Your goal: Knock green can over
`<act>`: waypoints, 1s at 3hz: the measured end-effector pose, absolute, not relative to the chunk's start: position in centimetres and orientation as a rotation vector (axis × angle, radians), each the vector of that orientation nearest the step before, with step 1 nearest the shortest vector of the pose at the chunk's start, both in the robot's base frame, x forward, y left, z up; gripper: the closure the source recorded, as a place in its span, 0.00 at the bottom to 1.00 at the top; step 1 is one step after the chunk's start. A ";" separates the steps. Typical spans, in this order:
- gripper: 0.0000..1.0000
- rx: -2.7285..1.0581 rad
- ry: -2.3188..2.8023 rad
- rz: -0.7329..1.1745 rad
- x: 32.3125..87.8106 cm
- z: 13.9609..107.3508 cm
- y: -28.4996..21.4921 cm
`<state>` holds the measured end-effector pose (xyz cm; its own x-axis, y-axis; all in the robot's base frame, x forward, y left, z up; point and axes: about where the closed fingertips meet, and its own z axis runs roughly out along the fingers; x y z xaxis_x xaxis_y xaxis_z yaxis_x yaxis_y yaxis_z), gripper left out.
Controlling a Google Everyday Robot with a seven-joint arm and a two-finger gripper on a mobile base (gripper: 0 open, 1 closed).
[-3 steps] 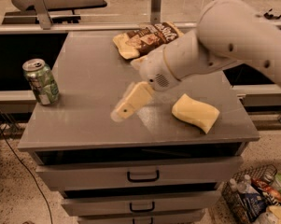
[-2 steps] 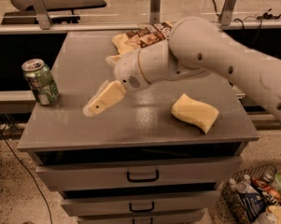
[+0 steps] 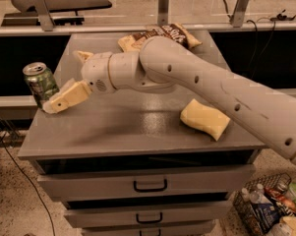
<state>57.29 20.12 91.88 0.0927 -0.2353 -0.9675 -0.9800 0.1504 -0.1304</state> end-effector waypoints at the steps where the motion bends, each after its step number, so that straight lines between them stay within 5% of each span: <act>1: 0.00 -1.263 1.315 0.934 57.7 91.4 23.3; 2: 0.00 -1.247 1.305 0.955 58.1 90.5 25.2; 3: 0.17 -1.237 1.322 0.958 58.4 89.3 26.6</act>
Offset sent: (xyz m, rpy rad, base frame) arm 0.0152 0.0712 -0.0252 0.1110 0.0199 0.0179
